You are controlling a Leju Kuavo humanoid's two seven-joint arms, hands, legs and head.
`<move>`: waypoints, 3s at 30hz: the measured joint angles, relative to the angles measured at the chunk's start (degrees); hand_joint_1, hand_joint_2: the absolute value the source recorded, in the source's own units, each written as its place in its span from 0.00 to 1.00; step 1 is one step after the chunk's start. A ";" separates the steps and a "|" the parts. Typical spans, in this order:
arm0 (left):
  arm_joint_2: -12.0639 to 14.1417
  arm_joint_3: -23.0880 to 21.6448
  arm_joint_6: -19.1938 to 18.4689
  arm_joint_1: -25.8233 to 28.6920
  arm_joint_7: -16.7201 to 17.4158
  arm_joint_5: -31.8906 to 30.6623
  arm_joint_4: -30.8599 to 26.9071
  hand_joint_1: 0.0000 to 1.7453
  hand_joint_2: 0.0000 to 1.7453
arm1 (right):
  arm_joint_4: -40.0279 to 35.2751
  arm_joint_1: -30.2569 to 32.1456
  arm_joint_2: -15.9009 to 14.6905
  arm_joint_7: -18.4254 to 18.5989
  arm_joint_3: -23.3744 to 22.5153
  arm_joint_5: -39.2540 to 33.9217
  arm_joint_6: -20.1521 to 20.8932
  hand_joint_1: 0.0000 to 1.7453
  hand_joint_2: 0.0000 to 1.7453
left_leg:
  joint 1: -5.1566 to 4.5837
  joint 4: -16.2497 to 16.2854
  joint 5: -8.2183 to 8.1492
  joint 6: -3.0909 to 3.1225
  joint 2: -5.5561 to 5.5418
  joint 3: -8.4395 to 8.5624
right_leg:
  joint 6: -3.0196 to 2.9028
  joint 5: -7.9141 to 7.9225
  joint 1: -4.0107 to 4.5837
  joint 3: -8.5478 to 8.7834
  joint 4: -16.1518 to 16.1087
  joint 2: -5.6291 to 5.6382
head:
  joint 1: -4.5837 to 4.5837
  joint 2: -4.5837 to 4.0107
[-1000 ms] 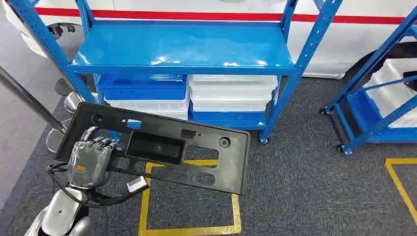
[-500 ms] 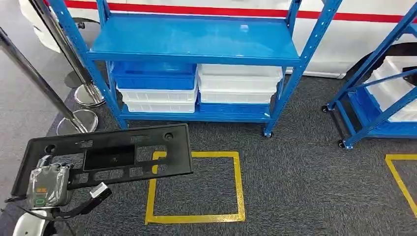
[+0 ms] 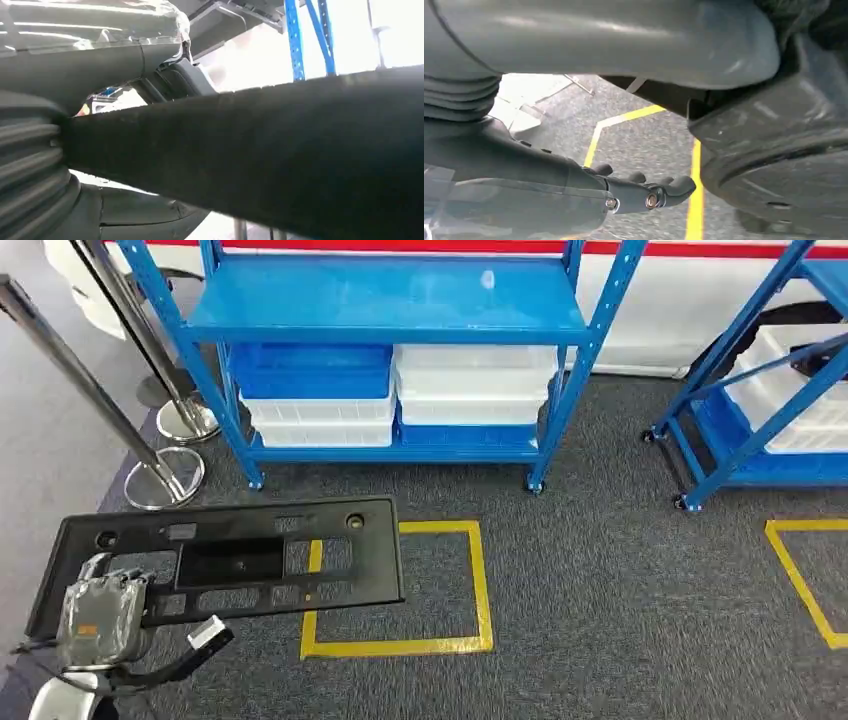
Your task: Take the parts from the cabinet and place them on the table.
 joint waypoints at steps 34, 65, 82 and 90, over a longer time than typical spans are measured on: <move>-0.61 1.29 -7.59 1.17 -1.27 3.06 -3.02 1.00 1.00 | -1.92 0.06 -0.04 1.36 3.13 0.13 -1.40 0.00 0.00 | 0.17 14.67 -12.62 -1.57 -1.14 1.09 | 0.35 1.54 -0.73 -4.16 1.90 -1.71 | -0.02 0.00; 0.68 8.37 -6.08 1.72 -6.36 5.77 -0.63 1.00 1.00 | -2.45 0.10 -1.11 0.63 6.54 0.96 -1.79 0.00 0.00 | 0.28 16.66 -11.89 -1.70 -0.84 -0.73 | 0.46 0.45 -0.75 -5.04 3.85 -2.45 | -0.02 0.00; -0.26 1.28 -8.77 -2.95 -2.77 -1.02 -0.63 1.00 1.00 | -2.12 0.34 -0.87 0.24 5.73 -4.79 -1.75 0.00 0.00 | -0.35 -0.66 -3.97 2.01 -3.61 8.12 | 3.25 -5.00 -1.42 -10.36 17.46 -0.39 | 0.00 0.00; -0.57 -1.97 -9.97 -2.77 -0.89 -2.27 -1.97 1.00 1.00 | -1.79 0.13 -0.87 0.35 5.70 -5.64 -1.64 0.00 0.00 | 0.05 -0.24 -3.33 -0.59 -7.22 6.52 | 1.53 0.28 -2.06 -4.62 3.92 2.09 | -0.02 0.00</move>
